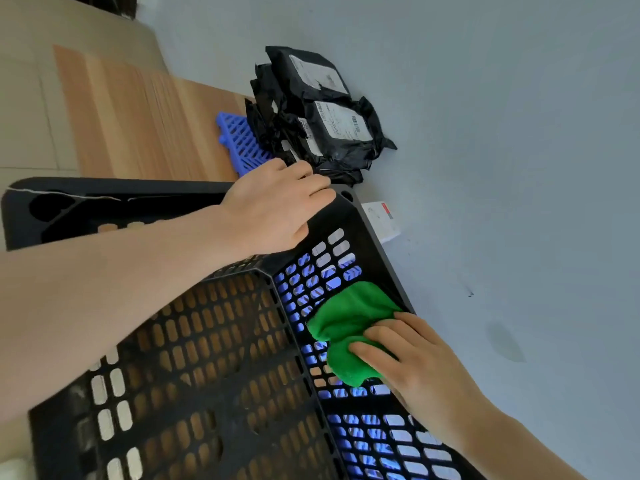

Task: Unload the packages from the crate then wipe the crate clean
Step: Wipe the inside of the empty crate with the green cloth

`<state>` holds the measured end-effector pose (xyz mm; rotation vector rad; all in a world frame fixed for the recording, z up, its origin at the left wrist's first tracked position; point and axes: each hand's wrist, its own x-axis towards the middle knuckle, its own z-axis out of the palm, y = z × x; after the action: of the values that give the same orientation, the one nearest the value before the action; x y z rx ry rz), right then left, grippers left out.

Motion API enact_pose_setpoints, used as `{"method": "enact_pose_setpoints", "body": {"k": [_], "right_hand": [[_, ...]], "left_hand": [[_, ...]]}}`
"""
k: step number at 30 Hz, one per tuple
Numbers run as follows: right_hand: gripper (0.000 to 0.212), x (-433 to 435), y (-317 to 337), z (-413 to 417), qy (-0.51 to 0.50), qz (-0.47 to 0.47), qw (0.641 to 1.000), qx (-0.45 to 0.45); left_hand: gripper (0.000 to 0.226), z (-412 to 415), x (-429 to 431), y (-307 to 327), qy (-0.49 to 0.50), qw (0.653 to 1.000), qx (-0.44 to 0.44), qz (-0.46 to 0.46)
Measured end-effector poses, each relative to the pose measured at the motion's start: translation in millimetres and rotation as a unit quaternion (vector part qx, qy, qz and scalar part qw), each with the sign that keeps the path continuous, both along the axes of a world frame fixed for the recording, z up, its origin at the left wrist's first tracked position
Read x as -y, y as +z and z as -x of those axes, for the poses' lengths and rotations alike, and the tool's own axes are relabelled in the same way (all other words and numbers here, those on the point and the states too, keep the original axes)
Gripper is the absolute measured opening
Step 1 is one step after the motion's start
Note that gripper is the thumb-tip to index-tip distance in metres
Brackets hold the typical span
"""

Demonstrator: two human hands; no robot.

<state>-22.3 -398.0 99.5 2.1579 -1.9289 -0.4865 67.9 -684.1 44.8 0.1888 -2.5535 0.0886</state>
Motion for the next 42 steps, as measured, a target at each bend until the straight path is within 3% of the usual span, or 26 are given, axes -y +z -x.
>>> {"method": "enact_pose_setpoints", "body": {"k": [3, 5, 9, 11, 14, 16, 19, 22, 25, 30, 34, 38, 42], "right_hand": [[0.042, 13, 2, -11, -0.043, 0.02, 0.994, 0.094], [0.054, 22, 6, -22, -0.091, -0.014, 0.983, 0.16], [0.05, 34, 14, -35, -0.24, -0.047, 0.935, 0.256], [0.045, 39, 18, -30, -0.23, 0.029, 0.95, 0.209], [0.034, 48, 17, -14, -0.16, 0.166, 0.973, 0.021], [0.024, 51, 7, -2, -0.097, 0.195, 0.974, -0.067], [0.013, 43, -18, 12, -0.018, 0.156, 0.98, -0.122], [0.035, 27, -37, 16, -0.009, 0.073, 0.982, -0.172], [0.041, 17, -45, 14, -0.039, 0.017, 0.97, -0.24], [0.064, 17, -67, 14, -0.069, -0.029, 0.964, -0.253], [0.051, 20, -94, 24, -0.01, -0.025, 0.97, -0.243], [0.074, 38, -128, 22, -0.03, -0.059, 0.981, -0.181], [0.059, 50, -168, 20, -0.046, -0.13, 0.97, -0.2]], "left_hand": [[0.048, -1, 0, 1, -0.011, 1.0, -0.001, 0.011], [0.048, -1, 0, 2, -0.01, 1.0, 0.004, 0.01], [0.049, -1, 0, 1, -0.005, 1.0, 0.012, 0.004], [0.049, -1, 0, 2, -0.006, 1.0, 0.014, 0.002], [0.048, -1, 0, 3, -0.003, 1.0, 0.018, 0.001], [0.048, -1, 0, 3, -0.002, 1.0, 0.02, -0.001], [0.049, -2, -1, 3, -0.003, 1.0, 0.023, -0.004], [0.049, -1, -1, 3, -0.001, 1.0, 0.025, -0.003], [0.046, -1, -2, 4, -0.002, 1.0, 0.023, -0.003], [0.045, -1, -1, 4, -0.003, 1.0, 0.02, -0.006], [0.046, 0, -1, 5, -0.008, 1.0, 0.021, -0.008], [0.046, 1, -1, 5, -0.011, 1.0, 0.01, -0.008], [0.05, 3, -1, 2, -0.009, 1.0, 0.005, 0.007]]}}
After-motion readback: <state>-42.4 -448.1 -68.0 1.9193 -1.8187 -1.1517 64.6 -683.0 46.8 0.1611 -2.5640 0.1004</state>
